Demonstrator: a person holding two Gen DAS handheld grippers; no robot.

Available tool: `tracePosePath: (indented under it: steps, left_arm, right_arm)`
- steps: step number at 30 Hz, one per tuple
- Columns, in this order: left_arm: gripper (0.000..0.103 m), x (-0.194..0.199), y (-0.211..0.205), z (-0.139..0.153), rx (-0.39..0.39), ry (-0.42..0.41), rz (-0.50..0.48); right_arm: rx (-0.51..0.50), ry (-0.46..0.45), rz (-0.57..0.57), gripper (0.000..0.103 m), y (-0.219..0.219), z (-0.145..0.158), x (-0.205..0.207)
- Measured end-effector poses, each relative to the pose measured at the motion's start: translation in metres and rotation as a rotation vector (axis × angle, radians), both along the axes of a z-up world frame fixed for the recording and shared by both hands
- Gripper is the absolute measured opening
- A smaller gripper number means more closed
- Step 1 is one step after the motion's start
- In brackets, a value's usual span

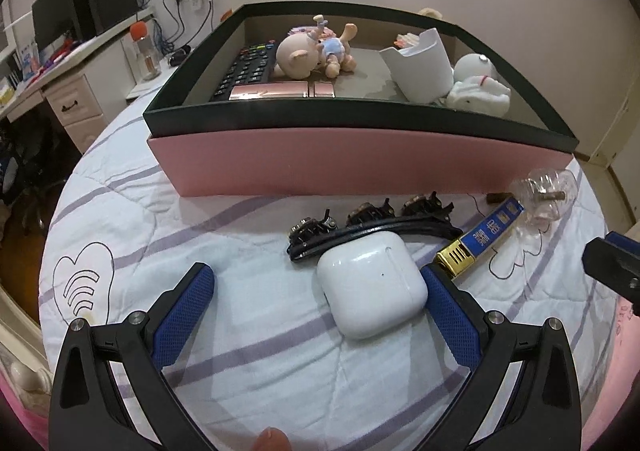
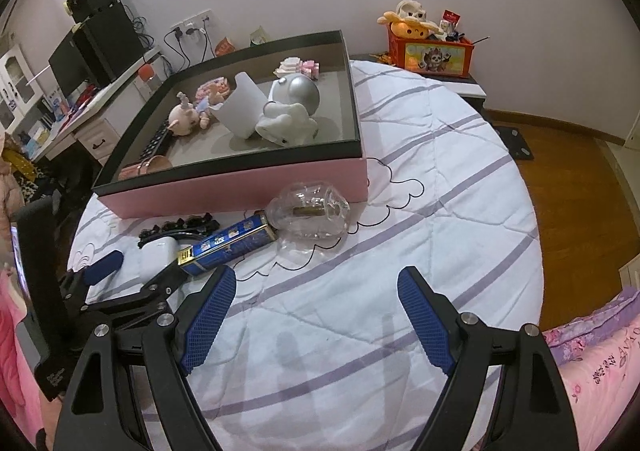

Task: Organize rigid objects
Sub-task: 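Grasp the white earbud case with the left tool while the right tool grasps the clear glass bottle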

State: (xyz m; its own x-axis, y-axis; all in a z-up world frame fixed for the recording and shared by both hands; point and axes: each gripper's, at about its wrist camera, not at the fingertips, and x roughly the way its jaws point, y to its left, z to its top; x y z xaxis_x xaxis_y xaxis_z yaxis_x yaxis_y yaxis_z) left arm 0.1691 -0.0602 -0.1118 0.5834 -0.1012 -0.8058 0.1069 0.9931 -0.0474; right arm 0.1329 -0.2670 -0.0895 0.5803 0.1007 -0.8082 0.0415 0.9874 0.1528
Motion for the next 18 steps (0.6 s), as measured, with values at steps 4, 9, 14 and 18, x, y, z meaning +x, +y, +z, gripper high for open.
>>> tracePosePath:
  steps: [4, 9, 14, 18]
  left_arm:
    - [0.092, -0.001, 0.004, 0.001, -0.004, -0.007, -0.004]
    - [0.061, 0.000, 0.018, 0.004, 0.004, -0.026, 0.004]
    - [0.053, 0.000, 0.032, 0.006, -0.021, -0.030, -0.002]
    - [0.053, -0.002, 0.034, 0.006, -0.024, -0.032, -0.003]
  right_arm:
    - [0.001, 0.004, 0.003, 0.084, 0.000, -0.004, 0.006]
    - [-0.001, 0.004, 0.000, 0.084, -0.001, -0.008, 0.016]
    - [0.011, -0.001, -0.016, 0.084, -0.002, -0.011, 0.024]
    - [0.019, -0.011, -0.027, 0.084, -0.002, -0.012, 0.032]
